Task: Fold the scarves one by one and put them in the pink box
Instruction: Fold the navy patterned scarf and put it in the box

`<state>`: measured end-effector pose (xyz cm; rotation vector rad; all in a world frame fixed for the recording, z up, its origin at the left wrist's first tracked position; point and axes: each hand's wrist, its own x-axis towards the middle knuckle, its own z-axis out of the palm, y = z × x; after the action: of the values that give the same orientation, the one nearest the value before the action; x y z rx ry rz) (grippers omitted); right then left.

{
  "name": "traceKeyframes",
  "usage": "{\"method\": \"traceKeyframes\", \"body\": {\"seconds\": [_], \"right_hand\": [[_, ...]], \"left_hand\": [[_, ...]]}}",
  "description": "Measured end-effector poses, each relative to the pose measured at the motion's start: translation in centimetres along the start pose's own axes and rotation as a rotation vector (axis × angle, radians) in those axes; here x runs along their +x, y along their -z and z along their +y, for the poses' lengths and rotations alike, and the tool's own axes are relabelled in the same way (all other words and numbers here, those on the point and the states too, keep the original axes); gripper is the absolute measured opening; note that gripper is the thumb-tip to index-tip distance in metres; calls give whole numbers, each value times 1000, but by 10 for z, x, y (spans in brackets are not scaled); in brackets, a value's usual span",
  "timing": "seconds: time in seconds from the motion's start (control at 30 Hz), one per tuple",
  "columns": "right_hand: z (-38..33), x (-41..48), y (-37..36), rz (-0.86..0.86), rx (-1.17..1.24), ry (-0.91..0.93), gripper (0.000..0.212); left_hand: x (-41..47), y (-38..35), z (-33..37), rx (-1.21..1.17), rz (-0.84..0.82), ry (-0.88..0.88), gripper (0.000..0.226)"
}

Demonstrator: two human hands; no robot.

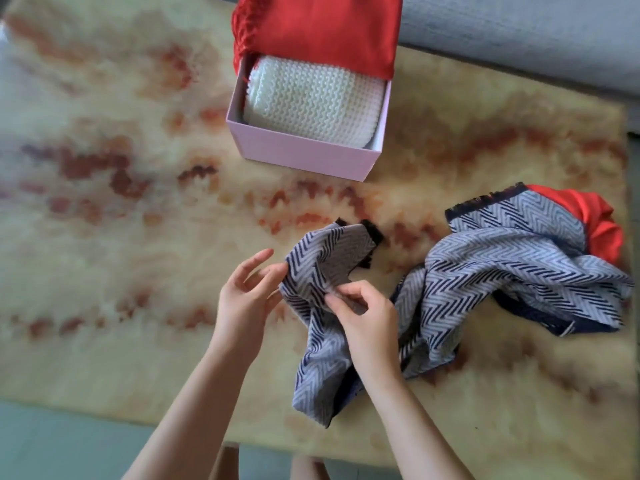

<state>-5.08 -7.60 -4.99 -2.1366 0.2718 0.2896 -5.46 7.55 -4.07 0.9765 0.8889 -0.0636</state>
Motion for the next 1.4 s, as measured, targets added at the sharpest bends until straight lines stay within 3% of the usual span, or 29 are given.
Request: {"method": "traceKeyframes", "body": {"seconds": [0.13, 0.3, 0.4, 0.5, 0.57, 0.63, 0.7, 0.87, 1.0, 1.13, 1.23, 1.33, 1.4], "right_hand": [[-28, -9, -29, -98, 67, 20, 23], [-69, -19, -72, -283, 236, 120, 19], [-81, -26, -98, -334, 185, 219, 21], [-67, -29, -114, -368, -54, 193, 22], [-47, -26, -119, -475, -351, 143, 15], [-35, -23, -119, -603, -496, 79, 4], [-34, -19, -122, -617, -460, 22, 15], [-58, 1, -157, -423, -407, 64, 35], [-70, 19, -195, -434, -483, 10, 44], [-82, 26, -211, -437, -702, 91, 26], [-97, 28, -216, -397, -537, 116, 9], [-123, 30, -225, -428, -294, 130, 26], [-144, 27, -238, -475, -271, 191, 28]], "left_hand": [[-11, 36, 20, -17, 149, -99, 23], [-30, 89, 50, -81, 310, -307, 22], [-37, 120, 56, -90, 353, -419, 26], [-29, 146, 31, 244, 329, -353, 34], [-20, 162, 5, 457, 330, -235, 37], [-9, 177, -13, 579, 396, -173, 34], [5, 189, -17, 578, 475, -145, 29], [37, 200, 4, 583, 511, -115, 40], [57, 202, 23, 475, 459, -11, 47], [60, 202, 35, 419, 233, 113, 19], [52, 214, 44, 242, 193, 118, 5], [40, 240, 53, 39, 240, 69, 4], [33, 259, 59, -102, 232, 47, 10]]}}
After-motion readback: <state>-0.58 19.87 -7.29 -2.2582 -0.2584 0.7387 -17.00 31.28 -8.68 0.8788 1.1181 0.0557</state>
